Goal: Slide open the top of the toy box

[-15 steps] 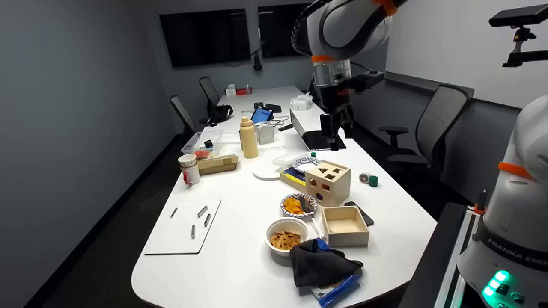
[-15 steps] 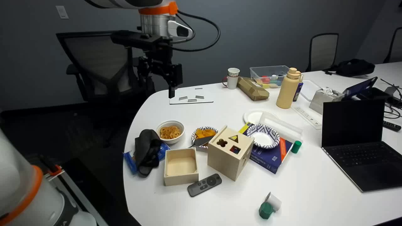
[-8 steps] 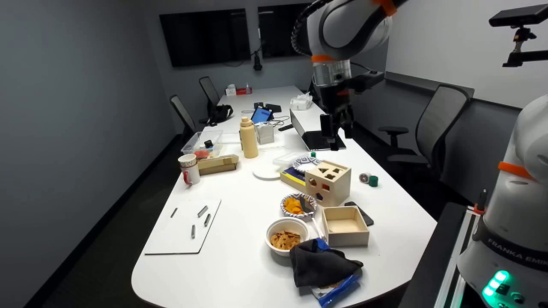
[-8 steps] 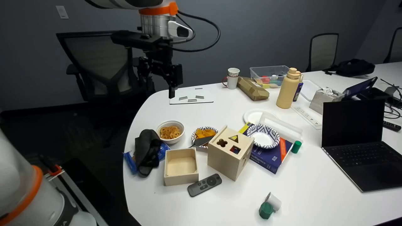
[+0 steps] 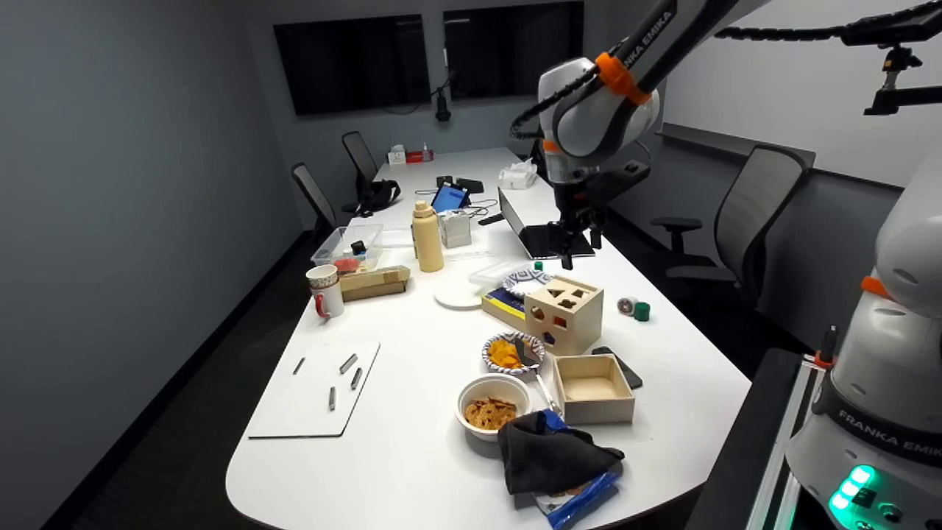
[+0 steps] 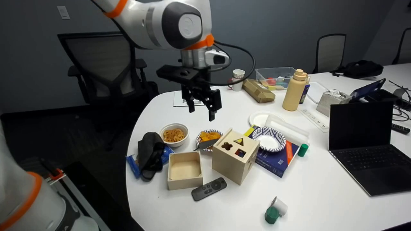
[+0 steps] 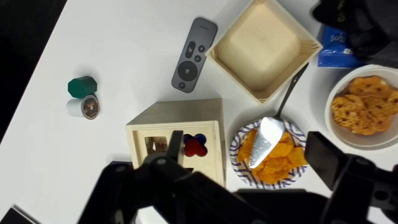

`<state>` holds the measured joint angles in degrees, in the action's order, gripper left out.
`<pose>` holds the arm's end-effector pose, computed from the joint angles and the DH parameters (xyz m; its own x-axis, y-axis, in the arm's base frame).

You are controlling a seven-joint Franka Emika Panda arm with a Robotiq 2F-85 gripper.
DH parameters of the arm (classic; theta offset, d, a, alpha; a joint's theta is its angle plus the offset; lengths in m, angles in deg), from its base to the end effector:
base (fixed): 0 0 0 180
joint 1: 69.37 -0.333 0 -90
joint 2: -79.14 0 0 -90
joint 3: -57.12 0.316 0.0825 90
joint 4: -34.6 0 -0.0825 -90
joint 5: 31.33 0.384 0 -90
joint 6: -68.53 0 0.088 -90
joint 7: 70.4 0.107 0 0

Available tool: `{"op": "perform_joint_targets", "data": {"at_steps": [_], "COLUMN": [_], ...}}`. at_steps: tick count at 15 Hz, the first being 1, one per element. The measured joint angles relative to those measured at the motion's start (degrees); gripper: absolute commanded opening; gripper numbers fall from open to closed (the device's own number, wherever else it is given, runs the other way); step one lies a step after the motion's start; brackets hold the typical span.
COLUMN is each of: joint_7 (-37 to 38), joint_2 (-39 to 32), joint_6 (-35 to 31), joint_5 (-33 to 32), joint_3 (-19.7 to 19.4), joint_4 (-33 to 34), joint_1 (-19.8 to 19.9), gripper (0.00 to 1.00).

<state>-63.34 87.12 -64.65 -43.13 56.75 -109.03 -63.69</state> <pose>0.4460 -0.0509 0.3300 0.9956 -0.0868 -0.0352 -0.0807 -0.9858 0.1475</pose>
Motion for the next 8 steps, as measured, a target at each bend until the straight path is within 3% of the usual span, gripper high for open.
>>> {"op": "perform_joint_targets", "data": {"at_steps": [3,8], "joint_7": [4.1,12.89], "joint_2": [-7.51,-17.95], "joint_6": [-3.99,-8.28], "joint_5": [-4.66,-12.82], "joint_3": [-1.57,-4.64], "joint_4": [2.46,7.06], "joint_1": [1.51,0.75], "gripper": [1.0,1.0]}}
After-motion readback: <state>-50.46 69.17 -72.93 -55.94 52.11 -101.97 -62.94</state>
